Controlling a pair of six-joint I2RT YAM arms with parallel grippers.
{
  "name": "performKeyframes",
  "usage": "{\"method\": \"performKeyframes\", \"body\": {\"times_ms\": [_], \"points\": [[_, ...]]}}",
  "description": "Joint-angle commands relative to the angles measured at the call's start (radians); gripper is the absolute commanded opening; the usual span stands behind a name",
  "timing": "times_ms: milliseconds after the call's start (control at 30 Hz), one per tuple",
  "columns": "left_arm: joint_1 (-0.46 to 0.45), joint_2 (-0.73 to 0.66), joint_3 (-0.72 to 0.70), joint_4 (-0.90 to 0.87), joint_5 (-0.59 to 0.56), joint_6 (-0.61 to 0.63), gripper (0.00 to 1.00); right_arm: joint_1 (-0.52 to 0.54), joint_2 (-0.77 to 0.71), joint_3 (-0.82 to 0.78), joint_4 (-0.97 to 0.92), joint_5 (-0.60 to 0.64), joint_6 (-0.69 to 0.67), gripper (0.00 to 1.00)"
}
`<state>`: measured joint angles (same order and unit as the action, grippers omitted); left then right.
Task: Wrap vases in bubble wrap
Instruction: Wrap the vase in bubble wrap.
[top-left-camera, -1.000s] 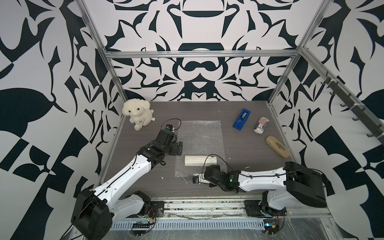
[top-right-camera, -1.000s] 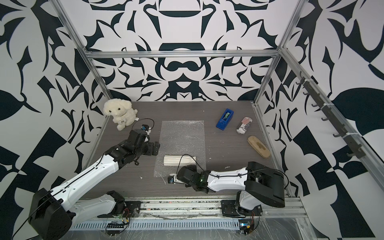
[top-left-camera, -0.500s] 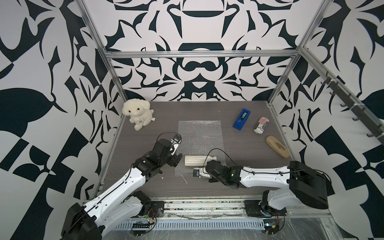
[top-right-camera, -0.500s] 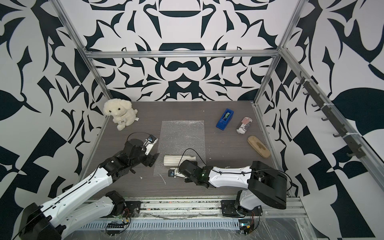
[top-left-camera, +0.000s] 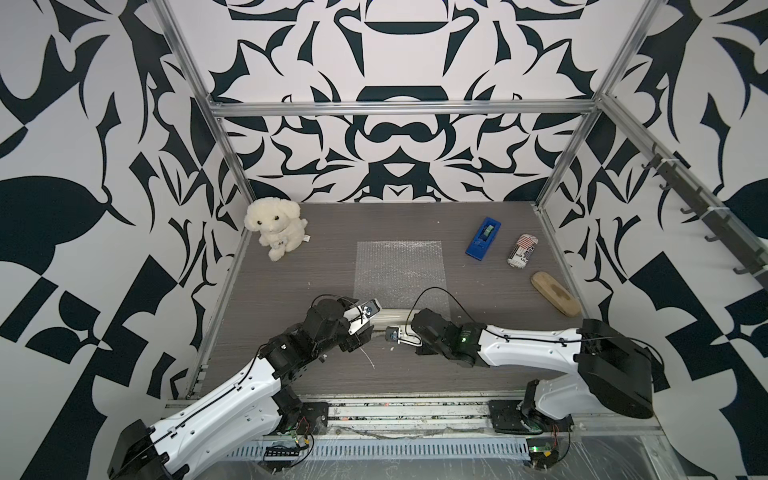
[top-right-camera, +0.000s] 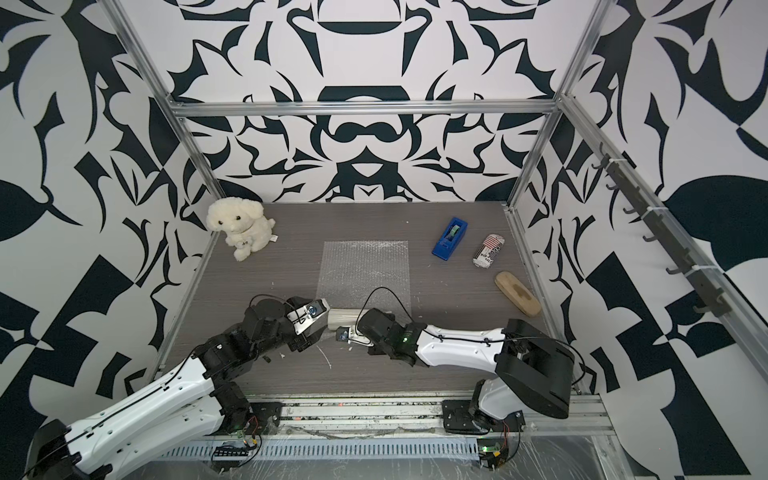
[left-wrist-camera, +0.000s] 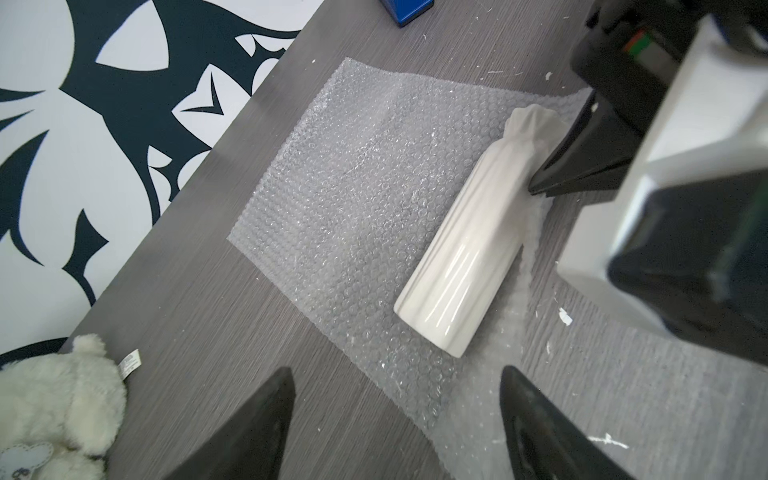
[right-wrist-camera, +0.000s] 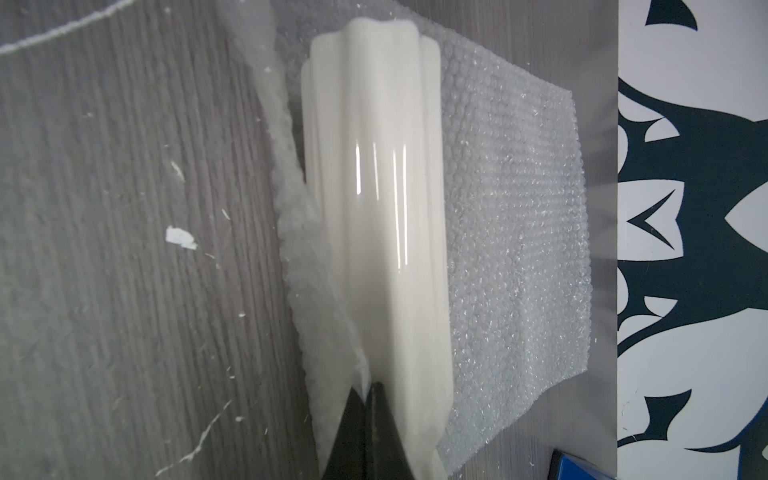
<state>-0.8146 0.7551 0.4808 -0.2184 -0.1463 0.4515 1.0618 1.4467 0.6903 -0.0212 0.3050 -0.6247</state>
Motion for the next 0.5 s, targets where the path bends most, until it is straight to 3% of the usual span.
{"method": "performKeyframes", "body": {"times_ms": [0, 467], "points": [[-0.019, -0.020, -0.014, 0.024, 0.026, 0.069, 0.80, -0.017, 0.014, 0.052, -0.006, -0.021, -0.002, 0.00], [-0.081, -0.029, -0.046, 0.081, 0.013, 0.231, 0.79, -0.106, 0.055, 0.108, -0.012, -0.081, -0.008, 0.00]]}}
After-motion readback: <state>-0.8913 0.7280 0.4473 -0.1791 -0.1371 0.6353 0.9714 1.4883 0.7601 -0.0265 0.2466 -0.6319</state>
